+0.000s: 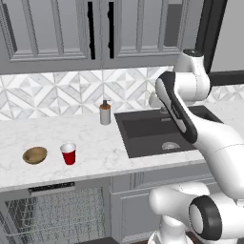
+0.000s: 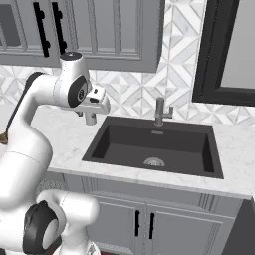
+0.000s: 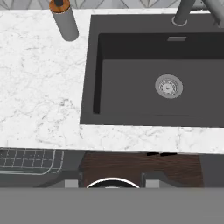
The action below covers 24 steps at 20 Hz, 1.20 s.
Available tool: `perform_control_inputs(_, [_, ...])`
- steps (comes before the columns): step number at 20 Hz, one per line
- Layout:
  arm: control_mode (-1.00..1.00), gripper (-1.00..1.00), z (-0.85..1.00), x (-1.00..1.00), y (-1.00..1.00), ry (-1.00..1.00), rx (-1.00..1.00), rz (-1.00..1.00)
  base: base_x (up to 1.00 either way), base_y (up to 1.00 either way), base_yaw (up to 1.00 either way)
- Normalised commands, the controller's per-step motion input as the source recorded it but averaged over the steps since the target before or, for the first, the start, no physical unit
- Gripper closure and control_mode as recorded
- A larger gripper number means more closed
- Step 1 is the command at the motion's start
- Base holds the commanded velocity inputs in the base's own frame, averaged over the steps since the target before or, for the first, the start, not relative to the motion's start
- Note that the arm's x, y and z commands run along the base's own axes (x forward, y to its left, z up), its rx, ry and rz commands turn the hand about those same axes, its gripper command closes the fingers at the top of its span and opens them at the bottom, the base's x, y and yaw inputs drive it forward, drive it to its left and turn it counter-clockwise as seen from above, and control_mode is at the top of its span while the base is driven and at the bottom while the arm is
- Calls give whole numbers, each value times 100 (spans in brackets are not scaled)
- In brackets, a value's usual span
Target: Pick up the cup and bowl from the counter, place them in the dishwasher, and close the dishwasher door.
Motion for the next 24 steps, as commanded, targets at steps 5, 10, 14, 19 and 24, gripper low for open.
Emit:
perform_control_inputs(5, [-100, -100, -3, -35, -2, -8, 0, 0, 0, 0, 0])
perform_control_inputs(10, [-100, -100, -8, -28, 0, -1, 0, 0, 0, 0, 0])
perform_control_inputs(14, [100, -100, -2, -5, 0, 0, 0, 0, -16, 1, 0])
perform_control_inputs(19, [100, -100, 0, 0, 0, 0, 0, 0, -22, -15, 17])
perform_control_inputs(24, [100, -100, 0, 0, 0, 0, 0, 0, -17, -41, 49])
